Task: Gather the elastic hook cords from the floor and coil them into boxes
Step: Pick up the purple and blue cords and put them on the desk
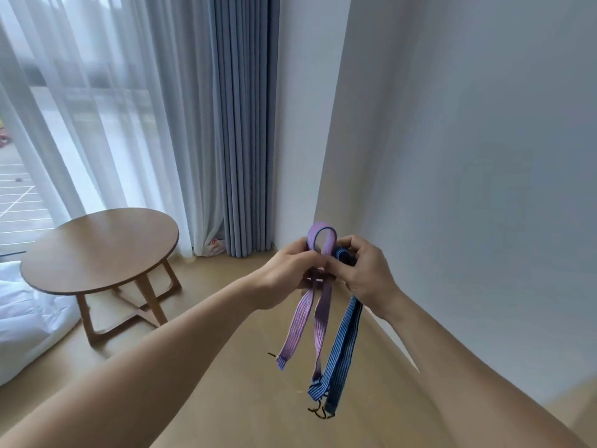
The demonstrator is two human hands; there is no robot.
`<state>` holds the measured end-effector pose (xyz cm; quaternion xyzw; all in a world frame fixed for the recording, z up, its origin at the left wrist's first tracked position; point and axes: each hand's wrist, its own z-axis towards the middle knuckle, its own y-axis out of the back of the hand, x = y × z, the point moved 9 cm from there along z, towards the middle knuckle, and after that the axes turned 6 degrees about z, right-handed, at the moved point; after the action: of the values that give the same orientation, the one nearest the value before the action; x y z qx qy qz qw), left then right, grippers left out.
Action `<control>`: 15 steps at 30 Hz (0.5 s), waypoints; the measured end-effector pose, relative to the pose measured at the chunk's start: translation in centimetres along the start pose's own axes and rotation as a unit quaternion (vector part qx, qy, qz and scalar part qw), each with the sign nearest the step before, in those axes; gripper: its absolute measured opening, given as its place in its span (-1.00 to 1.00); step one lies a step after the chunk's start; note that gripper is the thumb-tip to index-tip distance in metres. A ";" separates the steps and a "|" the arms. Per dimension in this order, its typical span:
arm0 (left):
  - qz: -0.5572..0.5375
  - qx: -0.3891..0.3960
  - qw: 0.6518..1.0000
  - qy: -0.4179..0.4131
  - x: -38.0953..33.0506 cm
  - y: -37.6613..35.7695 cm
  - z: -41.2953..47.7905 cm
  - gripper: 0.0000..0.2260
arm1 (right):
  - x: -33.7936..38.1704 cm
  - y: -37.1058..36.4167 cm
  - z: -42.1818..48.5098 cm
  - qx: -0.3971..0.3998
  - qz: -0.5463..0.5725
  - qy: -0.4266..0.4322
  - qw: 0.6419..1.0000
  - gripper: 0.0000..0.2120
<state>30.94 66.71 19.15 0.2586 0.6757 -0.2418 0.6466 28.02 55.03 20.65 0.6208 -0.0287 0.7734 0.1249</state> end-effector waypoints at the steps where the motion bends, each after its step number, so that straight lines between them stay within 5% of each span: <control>1: -0.014 0.005 1.000 0.002 -0.1 -0.4 0.2 -0.90 | 0.1 0.0 -0.4 0.009 0.003 -0.002 1.000 -0.84; 4: -0.028 0.010 1.000 -0.004 -0.7 -1.5 0.6 -0.97 | 0.1 0.3 -1.5 0.017 0.018 -0.017 1.000 -0.87; 8: -0.032 0.104 0.994 -0.004 -0.9 -4.6 0.2 -0.73 | 0.6 0.5 -2.6 -0.007 -0.021 -0.019 1.000 -0.79; 11: -0.055 0.134 0.989 -0.003 -0.5 -5.2 -0.1 -0.79 | 1.3 1.9 -3.4 -0.058 -0.038 -0.011 0.998 -0.80; 15: 0.067 0.223 0.971 0.047 3.7 -6.1 -1.1 -0.54 | 3.6 4.6 -4.0 -0.113 0.046 0.003 0.993 -0.80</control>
<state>26.02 63.00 15.50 0.4522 0.6155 -0.3300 0.5548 22.47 51.96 23.74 0.5982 -0.1439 0.7723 0.1582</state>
